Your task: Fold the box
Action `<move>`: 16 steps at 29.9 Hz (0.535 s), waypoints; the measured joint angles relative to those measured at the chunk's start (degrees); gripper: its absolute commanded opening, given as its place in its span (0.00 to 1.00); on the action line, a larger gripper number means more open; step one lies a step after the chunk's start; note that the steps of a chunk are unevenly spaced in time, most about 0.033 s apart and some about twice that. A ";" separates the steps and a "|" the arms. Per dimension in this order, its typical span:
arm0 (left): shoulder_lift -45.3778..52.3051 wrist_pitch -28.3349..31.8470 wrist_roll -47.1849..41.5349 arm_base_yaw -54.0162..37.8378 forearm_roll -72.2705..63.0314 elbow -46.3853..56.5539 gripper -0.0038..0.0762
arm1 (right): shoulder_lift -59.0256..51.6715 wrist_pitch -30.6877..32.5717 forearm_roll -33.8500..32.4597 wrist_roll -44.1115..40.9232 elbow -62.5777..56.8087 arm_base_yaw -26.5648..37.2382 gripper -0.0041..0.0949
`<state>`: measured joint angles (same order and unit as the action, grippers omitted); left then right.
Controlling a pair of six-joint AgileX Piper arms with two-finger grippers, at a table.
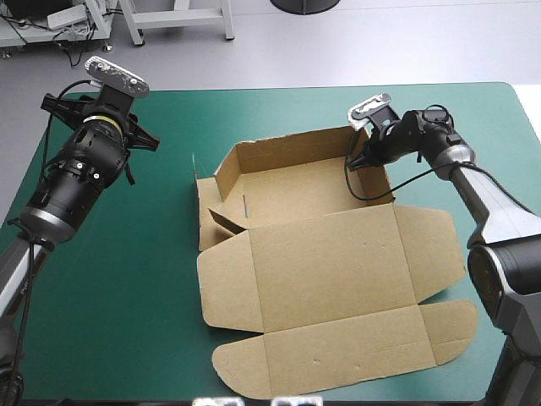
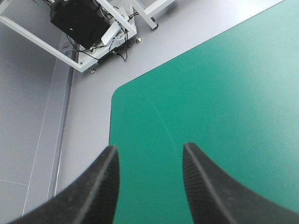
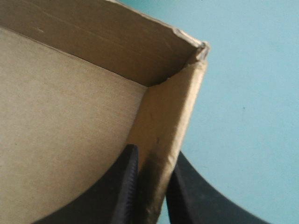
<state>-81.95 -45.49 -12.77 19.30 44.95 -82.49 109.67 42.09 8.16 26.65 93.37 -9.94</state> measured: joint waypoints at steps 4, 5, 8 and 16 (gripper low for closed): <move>0.00 0.00 0.00 0.00 0.00 0.00 0.44 | 0.41 -0.86 -2.47 0.57 -0.40 0.00 0.46; 0.00 0.00 0.00 0.00 0.00 0.00 0.44 | 0.41 -0.91 -2.68 0.69 -0.40 0.00 0.48; 0.00 0.00 0.00 0.00 0.00 0.00 0.44 | 0.45 -1.30 -2.85 0.75 -0.40 0.00 0.49; 0.00 0.00 0.00 0.00 0.00 0.00 0.44 | -1.53 3.37 -0.24 0.08 4.31 0.00 0.49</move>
<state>-81.95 -45.49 -12.77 19.30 44.95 -82.49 108.14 45.46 7.91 26.73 97.68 -9.94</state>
